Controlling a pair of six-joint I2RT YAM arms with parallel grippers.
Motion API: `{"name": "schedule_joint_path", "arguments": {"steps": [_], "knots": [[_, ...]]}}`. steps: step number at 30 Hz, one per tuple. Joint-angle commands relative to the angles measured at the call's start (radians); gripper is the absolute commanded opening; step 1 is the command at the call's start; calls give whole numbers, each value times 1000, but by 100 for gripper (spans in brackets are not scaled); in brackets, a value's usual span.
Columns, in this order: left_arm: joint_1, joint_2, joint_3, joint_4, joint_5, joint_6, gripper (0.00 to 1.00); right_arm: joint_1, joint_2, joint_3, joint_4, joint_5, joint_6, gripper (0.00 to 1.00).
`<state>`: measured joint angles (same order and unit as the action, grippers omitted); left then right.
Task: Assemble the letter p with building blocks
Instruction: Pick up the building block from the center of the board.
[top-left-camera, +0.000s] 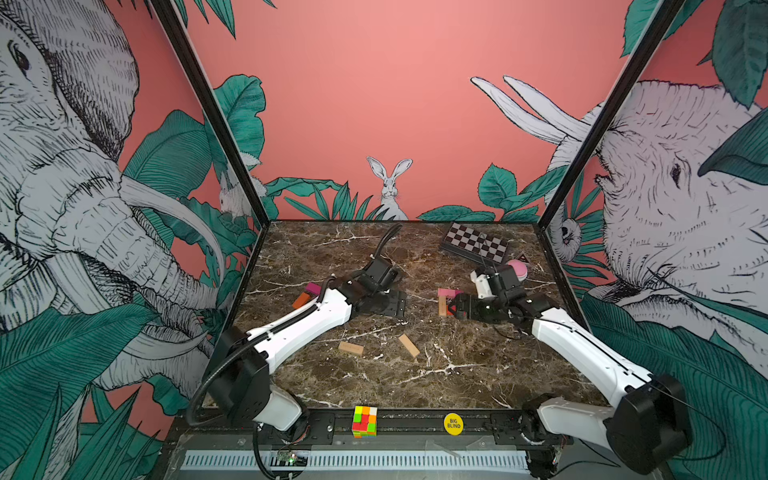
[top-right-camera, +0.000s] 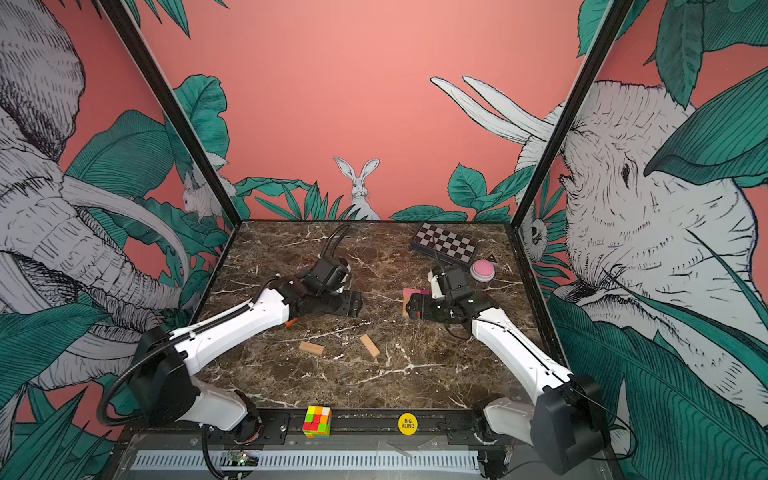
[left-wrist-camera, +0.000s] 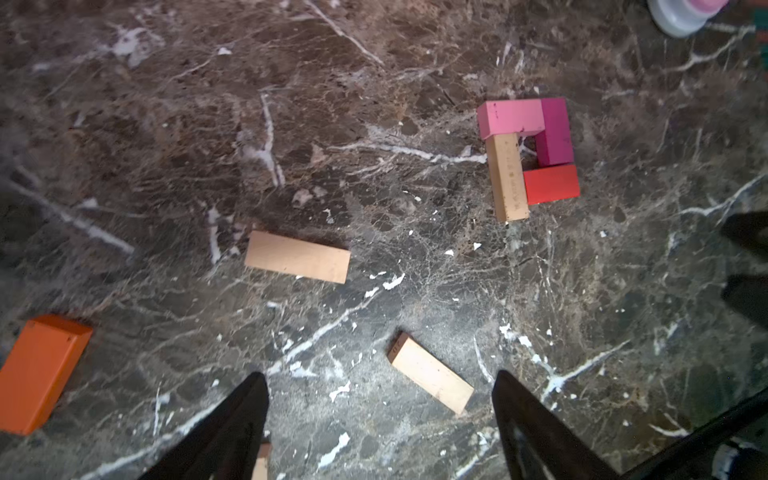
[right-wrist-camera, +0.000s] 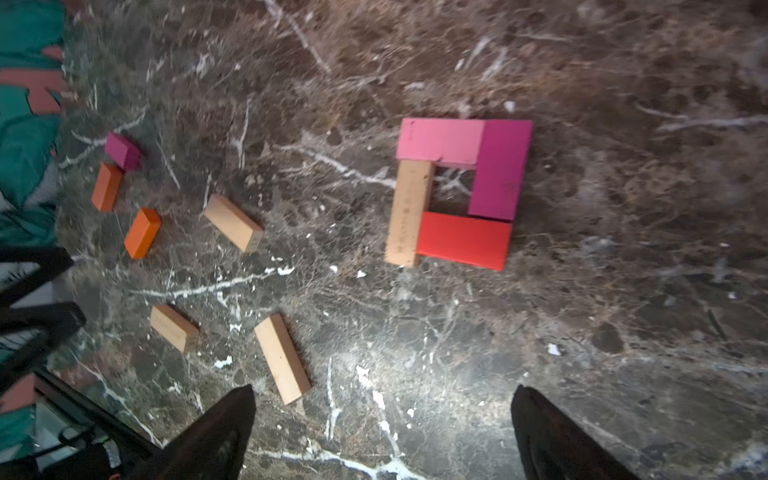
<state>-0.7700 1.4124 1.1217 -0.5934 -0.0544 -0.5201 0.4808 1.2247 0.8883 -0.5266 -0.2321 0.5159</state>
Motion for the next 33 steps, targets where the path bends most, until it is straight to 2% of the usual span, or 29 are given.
{"name": "schedule_joint_path", "arguments": {"steps": [1, 7, 10, 15, 18, 22, 27, 33], "knots": [[9, -143, -86, 40, -77, 47, 98, 132, 40, 26, -40, 139, 11, 95], [21, -434, -256, 7, -159, 79, 99, 356, 205, 108, 3, 234, 18, 92], [21, -550, -313, -30, -202, 76, 100, 410, 299, 147, 33, 230, 15, 90], [21, -667, -334, -108, -243, 78, 100, 468, 422, 170, 83, 208, 22, 81], [20, -696, -353, -124, -235, 70, 99, 485, 455, 156, 105, 220, 37, 77], [21, -694, -360, -139, -241, 66, 99, 488, 475, 132, 132, 206, 44, 64], [21, -675, -361, -133, -239, 67, 99, 513, 492, 124, 140, 219, 55, 54], [21, -653, -359, -133, -235, 67, 99, 527, 517, 125, 144, 229, 64, 48]]}}
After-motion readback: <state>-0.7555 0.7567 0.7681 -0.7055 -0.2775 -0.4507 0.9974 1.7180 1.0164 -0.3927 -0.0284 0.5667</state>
